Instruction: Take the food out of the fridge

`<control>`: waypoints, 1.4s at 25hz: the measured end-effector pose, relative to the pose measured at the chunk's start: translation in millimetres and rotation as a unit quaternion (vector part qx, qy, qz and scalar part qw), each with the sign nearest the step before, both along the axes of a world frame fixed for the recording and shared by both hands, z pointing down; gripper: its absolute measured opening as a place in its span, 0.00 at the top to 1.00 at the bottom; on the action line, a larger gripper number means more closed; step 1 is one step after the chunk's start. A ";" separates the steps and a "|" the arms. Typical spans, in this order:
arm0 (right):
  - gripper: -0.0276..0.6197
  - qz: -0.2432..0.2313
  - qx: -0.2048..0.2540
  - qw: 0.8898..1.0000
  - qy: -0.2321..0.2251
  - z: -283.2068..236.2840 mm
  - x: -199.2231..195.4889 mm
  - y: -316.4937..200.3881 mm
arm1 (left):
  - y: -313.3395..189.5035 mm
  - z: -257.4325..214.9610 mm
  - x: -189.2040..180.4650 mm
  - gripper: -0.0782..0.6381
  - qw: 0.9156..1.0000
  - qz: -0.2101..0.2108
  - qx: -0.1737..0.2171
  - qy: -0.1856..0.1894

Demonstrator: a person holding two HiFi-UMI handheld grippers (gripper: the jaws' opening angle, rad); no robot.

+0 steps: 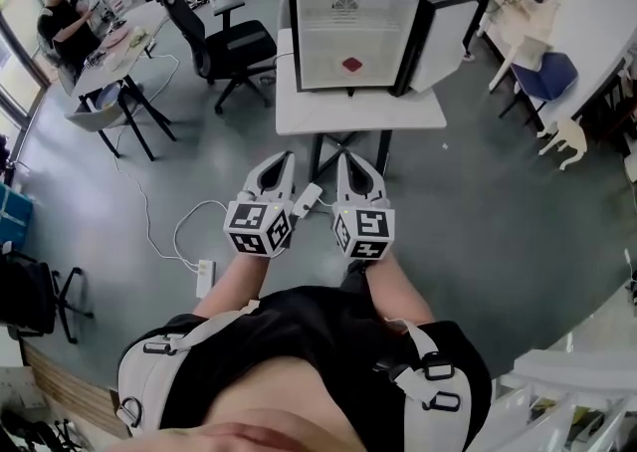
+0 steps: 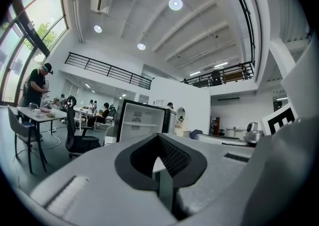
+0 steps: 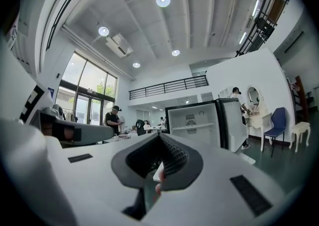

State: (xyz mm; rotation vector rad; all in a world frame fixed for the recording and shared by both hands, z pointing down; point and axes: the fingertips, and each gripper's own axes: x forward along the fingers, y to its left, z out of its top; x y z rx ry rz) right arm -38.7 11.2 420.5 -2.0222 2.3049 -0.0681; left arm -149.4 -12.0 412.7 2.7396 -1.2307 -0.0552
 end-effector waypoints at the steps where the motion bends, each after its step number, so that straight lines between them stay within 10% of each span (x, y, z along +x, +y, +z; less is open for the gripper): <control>1: 0.95 0.001 -0.001 1.000 -0.002 1.6 1.1 -2.3 | -3.0 1.8 0.4 0.89 1.000 -0.001 -0.002 -0.002; 11: 0.95 -0.003 0.007 1.000 0.004 2.0 27.4 -48.4 | -48.8 6.8 20.8 0.89 1.000 -0.012 -0.010 -0.010; 35: 0.95 -0.041 -0.014 0.999 -0.026 18.9 228.6 -273.0 | -267.0 23.0 215.3 0.89 0.998 -0.042 -0.030 -0.037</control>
